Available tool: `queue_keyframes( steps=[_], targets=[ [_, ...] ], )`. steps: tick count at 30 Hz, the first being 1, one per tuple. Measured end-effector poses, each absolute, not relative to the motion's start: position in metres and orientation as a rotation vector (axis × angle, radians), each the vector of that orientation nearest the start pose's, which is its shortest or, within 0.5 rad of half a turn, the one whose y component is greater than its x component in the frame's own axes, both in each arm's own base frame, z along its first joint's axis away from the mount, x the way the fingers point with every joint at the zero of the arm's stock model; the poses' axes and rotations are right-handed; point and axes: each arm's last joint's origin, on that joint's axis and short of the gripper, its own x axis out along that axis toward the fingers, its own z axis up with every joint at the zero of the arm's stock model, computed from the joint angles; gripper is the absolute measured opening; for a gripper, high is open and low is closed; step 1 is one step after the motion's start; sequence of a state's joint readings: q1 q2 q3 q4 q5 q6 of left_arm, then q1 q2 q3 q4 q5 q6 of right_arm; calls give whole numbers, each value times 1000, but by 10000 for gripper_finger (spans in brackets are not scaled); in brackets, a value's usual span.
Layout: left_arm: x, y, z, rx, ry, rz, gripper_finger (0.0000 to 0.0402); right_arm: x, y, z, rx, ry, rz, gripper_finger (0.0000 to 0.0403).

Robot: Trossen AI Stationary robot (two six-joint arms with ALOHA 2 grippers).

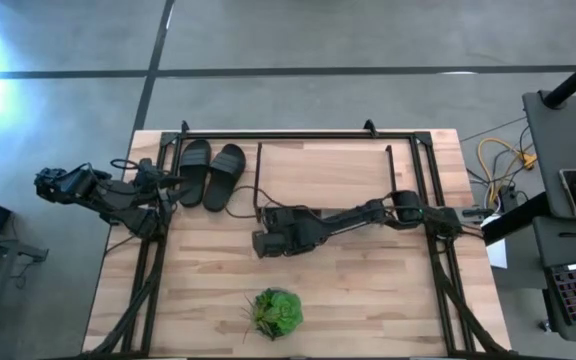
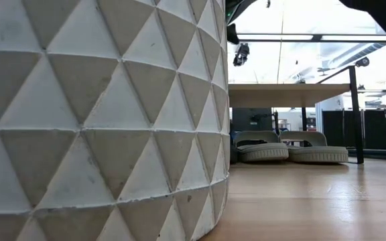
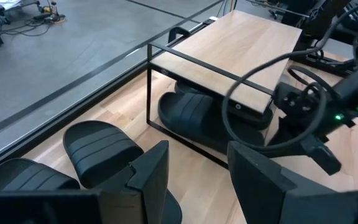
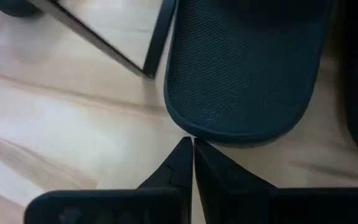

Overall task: Pick and place slides into the shelf
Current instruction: Adjust the black and gray slides under the shelf, then put the black slide on the shelf

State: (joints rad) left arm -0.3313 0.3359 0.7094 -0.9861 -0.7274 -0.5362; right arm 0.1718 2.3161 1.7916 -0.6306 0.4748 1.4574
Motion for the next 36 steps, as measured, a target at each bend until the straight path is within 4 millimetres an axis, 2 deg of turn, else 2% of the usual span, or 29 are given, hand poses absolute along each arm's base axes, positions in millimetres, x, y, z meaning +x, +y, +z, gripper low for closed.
queue_keyframes(
  steps=[4, 8, 14, 20, 27, 32, 36],
  targets=[
    [54, 2, 284, -206, 410, 510, 150, 477, 60, 142, 913, 659, -952, 9],
    [54, 2, 284, -208, 410, 510, 150, 479, 59, 143, 921, 652, -934, 9],
    [54, 2, 284, -208, 409, 511, 150, 479, 74, 146, 935, 679, -860, 9],
    [54, 2, 284, -208, 410, 511, 150, 472, 98, 161, 938, 688, -805, 9],
    [54, 2, 285, -209, 407, 510, 150, 453, 119, 198, 893, 675, -769, 29],
    [55, 1, 285, -228, 407, 481, 150, 437, 120, 243, 769, 563, -760, 67],
    [58, -3, 288, -294, 418, 355, 150, 419, 110, 285, 659, 465, -780, 106]
  ],
)
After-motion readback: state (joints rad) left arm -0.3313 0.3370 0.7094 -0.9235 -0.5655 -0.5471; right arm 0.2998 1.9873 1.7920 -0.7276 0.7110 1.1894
